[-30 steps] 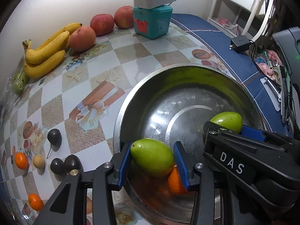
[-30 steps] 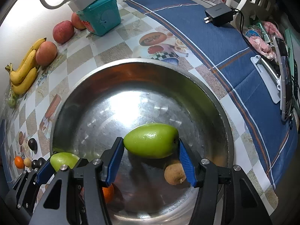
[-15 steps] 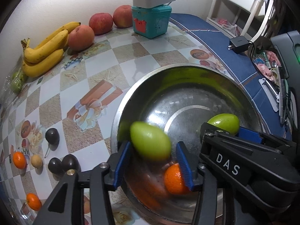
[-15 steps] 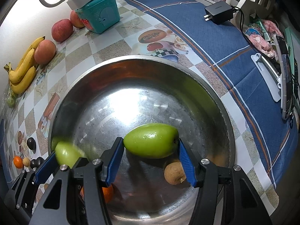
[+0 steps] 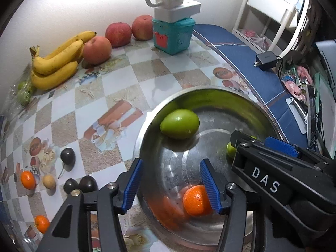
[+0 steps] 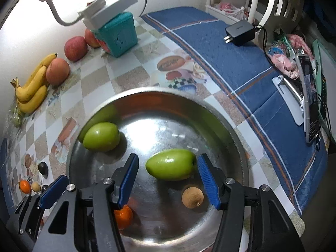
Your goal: Organize fruits
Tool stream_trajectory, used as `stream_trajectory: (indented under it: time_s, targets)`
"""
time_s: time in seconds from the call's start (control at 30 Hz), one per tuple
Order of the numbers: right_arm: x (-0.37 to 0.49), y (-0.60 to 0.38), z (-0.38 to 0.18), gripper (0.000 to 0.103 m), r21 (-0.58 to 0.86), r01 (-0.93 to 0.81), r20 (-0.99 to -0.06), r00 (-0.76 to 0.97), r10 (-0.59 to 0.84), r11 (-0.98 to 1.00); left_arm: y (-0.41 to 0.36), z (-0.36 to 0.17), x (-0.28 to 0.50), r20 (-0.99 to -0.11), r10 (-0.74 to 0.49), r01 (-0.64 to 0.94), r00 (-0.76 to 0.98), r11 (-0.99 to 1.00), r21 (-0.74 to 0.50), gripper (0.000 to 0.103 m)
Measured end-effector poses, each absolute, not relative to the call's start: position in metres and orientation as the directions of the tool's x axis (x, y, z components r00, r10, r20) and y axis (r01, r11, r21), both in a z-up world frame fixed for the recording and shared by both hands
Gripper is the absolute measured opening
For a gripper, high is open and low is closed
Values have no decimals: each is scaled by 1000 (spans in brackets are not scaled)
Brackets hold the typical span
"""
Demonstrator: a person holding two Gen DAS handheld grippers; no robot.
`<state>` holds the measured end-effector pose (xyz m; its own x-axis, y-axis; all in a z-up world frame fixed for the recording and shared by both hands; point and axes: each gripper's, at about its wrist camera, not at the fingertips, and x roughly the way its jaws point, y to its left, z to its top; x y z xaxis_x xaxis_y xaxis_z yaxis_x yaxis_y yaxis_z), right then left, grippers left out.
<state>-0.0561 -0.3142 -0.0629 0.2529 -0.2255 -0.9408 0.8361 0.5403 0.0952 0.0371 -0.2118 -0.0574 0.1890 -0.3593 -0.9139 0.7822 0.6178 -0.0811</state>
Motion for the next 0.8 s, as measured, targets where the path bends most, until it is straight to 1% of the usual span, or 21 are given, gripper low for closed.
stream_trajectory:
  time_s: [0.17, 0.33, 0.53, 0.6, 0.67, 0.73, 0.8]
  targets:
    - [-56, -314, -58, 60, 100, 834, -935, 265, -235, 543, -206, -49, 43, -913, -355, 765, 200, 639, -81, 61]
    - [-57, -314, -57, 60, 105, 835, -934, 269, -234, 540, -196, -48, 52, -921, -327, 736, 211, 673, -70, 61]
    - [-54, -312, -57, 60, 99, 827, -937, 265, -228, 554, -171, -47, 76, -926, -298, 634, 232, 769, -89, 61]
    - [-52, -310, -58, 60, 94, 820, -938, 263, -226, 564, -164, -47, 84, -929, -287, 596, 236, 797, -95, 66]
    - [-48, -305, -58, 60, 88, 810, -940, 260, -221, 580, -155, -48, 92, -931, -283, 564, 229, 818, -110, 69]
    - [-43, -299, -59, 60, 85, 791, -941, 263, -211, 606, -146, -50, 99, -935, -274, 534, 224, 837, -118, 70]
    - [-38, -293, -59, 60, 81, 774, -941, 267, -207, 628, -139, -50, 103, -938, -259, 511, 229, 852, -111, 74]
